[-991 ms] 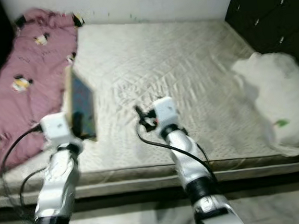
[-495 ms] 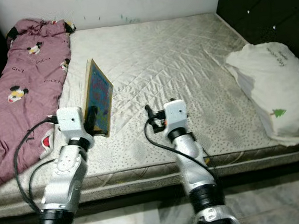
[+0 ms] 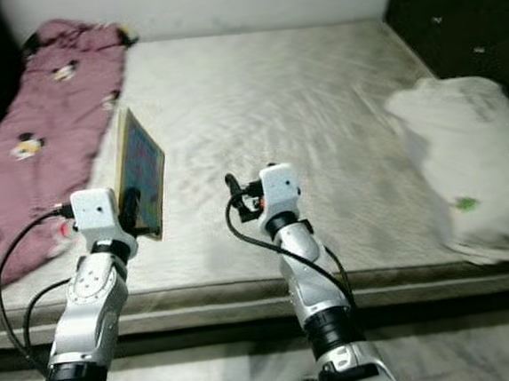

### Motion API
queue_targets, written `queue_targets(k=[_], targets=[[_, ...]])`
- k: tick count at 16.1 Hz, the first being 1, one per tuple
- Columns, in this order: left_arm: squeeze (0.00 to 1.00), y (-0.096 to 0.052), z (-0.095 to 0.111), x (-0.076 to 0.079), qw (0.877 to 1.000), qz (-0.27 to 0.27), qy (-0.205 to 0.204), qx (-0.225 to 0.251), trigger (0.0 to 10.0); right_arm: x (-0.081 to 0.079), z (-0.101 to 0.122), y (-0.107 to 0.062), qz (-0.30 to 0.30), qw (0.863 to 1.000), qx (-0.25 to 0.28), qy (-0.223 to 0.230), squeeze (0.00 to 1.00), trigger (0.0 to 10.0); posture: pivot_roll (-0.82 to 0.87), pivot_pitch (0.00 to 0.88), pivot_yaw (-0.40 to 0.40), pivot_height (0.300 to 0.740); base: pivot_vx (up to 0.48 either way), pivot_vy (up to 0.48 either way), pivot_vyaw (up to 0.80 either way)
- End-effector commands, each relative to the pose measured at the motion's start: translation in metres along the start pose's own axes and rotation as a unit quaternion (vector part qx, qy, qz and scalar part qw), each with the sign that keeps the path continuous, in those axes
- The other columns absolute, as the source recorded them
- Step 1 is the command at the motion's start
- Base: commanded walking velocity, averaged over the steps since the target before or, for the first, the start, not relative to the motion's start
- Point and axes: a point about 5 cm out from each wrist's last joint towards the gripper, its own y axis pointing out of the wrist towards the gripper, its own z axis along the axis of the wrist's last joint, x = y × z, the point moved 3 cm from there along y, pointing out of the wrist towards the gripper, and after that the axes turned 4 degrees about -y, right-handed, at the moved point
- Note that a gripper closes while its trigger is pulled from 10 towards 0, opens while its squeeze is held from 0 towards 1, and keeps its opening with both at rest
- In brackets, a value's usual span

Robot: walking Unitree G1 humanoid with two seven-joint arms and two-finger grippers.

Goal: Clean up the room

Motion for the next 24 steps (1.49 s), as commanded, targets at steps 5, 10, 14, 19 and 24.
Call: queue_targets(k=[5, 10, 14, 19, 24], targets=[[0.0, 0.001, 0.014, 0.02, 0.998, -0.05, -0.017, 0.033, 10.0, 0.009, 0.001, -0.001, -0.009, 1.0, -0.004, 0.001, 0.0, 10.0, -0.01, 0.04, -0.003, 0.74, 0.053, 0.0, 0.0], [0.0, -0.001, 0.015, 0.021, 0.997, -0.056, -0.025, 0.037, 10.0, 0.01, 0.001, 0.0, -0.008, 1.0, -0.005, -0.001, 0.0, 10.0, 0.0, 0.045, -0.016, 0.74, 0.384, 0.0, 0.0], [0.0, -0.002, 0.015, 0.022, 0.997, -0.058, -0.027, 0.037, 10.0, 0.011, 0.002, 0.0, -0.005, 1.0, -0.006, -0.005, 0.0, 10.0, 0.0, 0.043, -0.019, 0.74, 0.48, 0.0, 0.0], [0.0, -0.001, 0.012, 0.022, 0.998, -0.054, -0.026, 0.027, 10.0, 0.012, 0.001, 0.0, -0.008, 1.0, -0.007, -0.007, 0.0, 10.0, 0.0, 0.037, -0.02, 0.74, 0.276, 0.0, 0.0], [0.0, 0.0, 0.012, 0.021, 0.998, -0.046, -0.024, 0.029, 10.0, 0.013, 0.001, 0.0, -0.012, 1.0, -0.008, -0.005, 0.0, 10.0, 0.0, 0.038, -0.022, 0.74, 0.0, 0.0, -0.09]])
